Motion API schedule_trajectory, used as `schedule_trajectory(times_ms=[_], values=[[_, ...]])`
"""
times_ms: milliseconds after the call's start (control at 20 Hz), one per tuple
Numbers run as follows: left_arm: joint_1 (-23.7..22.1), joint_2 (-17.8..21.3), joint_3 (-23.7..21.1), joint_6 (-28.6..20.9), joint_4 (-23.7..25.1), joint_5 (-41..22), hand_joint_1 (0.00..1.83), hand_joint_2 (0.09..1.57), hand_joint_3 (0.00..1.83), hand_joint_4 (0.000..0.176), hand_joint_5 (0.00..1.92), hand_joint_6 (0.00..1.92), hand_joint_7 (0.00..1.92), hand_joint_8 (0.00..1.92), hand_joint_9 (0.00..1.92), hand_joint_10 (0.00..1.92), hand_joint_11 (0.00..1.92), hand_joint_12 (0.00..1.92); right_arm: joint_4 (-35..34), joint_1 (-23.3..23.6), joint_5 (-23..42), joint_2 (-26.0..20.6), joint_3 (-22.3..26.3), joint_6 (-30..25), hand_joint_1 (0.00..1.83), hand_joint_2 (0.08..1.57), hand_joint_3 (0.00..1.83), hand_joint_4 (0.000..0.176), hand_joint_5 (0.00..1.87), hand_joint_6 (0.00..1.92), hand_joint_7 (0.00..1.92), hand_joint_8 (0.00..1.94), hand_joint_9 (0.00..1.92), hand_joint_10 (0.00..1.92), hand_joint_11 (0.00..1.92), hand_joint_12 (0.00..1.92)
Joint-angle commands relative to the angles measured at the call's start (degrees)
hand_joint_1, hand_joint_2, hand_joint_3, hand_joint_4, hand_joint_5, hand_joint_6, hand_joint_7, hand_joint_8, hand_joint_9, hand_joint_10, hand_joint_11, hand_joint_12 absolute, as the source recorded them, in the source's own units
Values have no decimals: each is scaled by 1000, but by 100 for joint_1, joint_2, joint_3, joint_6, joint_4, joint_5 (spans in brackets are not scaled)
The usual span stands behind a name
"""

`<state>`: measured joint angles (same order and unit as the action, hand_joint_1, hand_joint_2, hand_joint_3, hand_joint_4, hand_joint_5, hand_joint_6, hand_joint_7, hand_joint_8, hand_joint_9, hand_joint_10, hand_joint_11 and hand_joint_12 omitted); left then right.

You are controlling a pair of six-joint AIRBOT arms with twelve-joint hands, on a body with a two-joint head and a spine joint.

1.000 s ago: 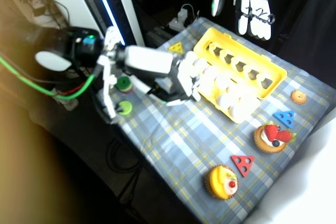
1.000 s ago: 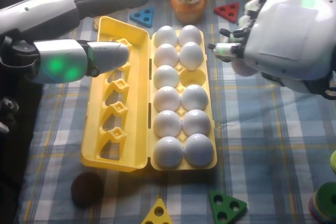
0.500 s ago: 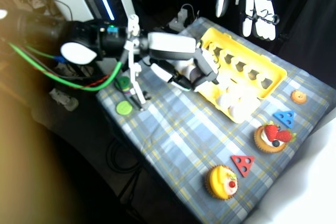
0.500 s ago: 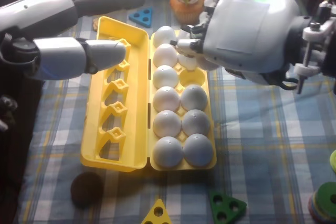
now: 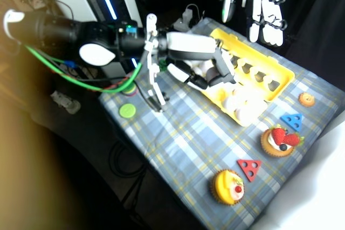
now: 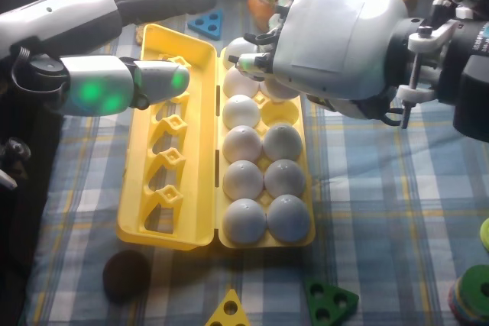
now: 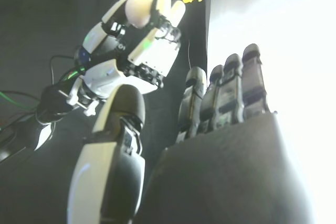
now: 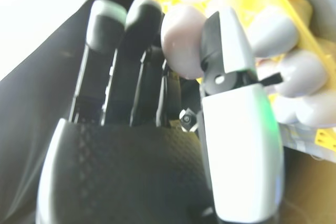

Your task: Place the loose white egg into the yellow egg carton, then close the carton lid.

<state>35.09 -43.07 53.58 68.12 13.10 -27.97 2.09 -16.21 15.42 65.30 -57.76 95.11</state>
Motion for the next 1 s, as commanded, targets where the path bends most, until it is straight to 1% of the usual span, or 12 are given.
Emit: schedule_trajectory(times_ms=[0,100,300,450,550,650,700,750,800,850,900,950], values=[[-97,-10,22,-16,-93,-655,476,1365,0,10,160,14,3,1,0,0,0,0,18,110,636,-15,-30,55,1122,1203,0,0,435,803,690,840,733,1085,617,1683],[-101,-15,23,-16,-93,-656,497,1360,0,16,161,11,6,1,0,0,0,0,-46,110,610,-9,-58,55,1097,1184,0,0,421,333,653,460,664,983,553,1633],[-99,-15,26,-18,-94,-659,478,1362,0,30,162,9,0,0,0,0,0,0,-73,110,597,-11,-73,55,1111,1199,3,0,391,219,477,833,581,1234,576,1713],[-96,-16,27,-18,-100,-676,529,1354,0,12,187,14,7,2,0,0,0,0,-118,110,598,-11,-70,54,1052,1221,0,0,389,124,474,408,492,970,410,1638],[-96,-15,26,-18,-105,-680,506,1362,0,21,167,6,0,0,0,0,0,0,-119,110,598,-11,-38,54,1012,1208,0,0,397,117,496,167,368,767,111,1632],[-72,0,20,-19,-151,-712,529,1355,0,28,160,2,0,0,0,0,0,0,-119,110,608,-198,141,54,1067,1237,4,0,241,38,158,14,42,353,3,1161],[-47,10,20,-19,-205,-747,516,1359,0,32,144,1,0,0,0,0,0,0,-119,110,624,-344,224,54,1102,1208,0,0,222,17,126,5,66,273,0,1198],[-13,23,19,-19,-270,-787,515,1370,4,15,118,0,0,0,2,1,21,10,-118,110,653,-472,303,54,1173,1207,0,0,168,3,64,0,19,204,0,1083],[60,56,14,-19,-401,-885,473,1391,1,4,77,0,20,3,61,18,3,443,-117,110,708,-671,413,54,1299,1245,5,0,33,0,260,328,100,1127,107,1753],[110,78,14,-19,-493,-952,459,1401,1,4,44,9,50,6,111,28,0,767,-116,109,754,-860,499,54,1338,1210,0,0,6,0,86,481,19,1198,57,1887],[160,107,14,-45,-578,-1002,444,1406,2,17,12,5,86,10,176,42,0,982,-117,90,816,-1112,617,54,1108,1253,13,0,0,0,16,95,3,424,11,1775],[203,129,22,-175,-604,-1045,453,1394,0,18,8,3,109,9,202,40,0,1091,-117,10,895,-1346,750,53,907,1263,9,0,0,0,6,20,0,261,1,1583]])
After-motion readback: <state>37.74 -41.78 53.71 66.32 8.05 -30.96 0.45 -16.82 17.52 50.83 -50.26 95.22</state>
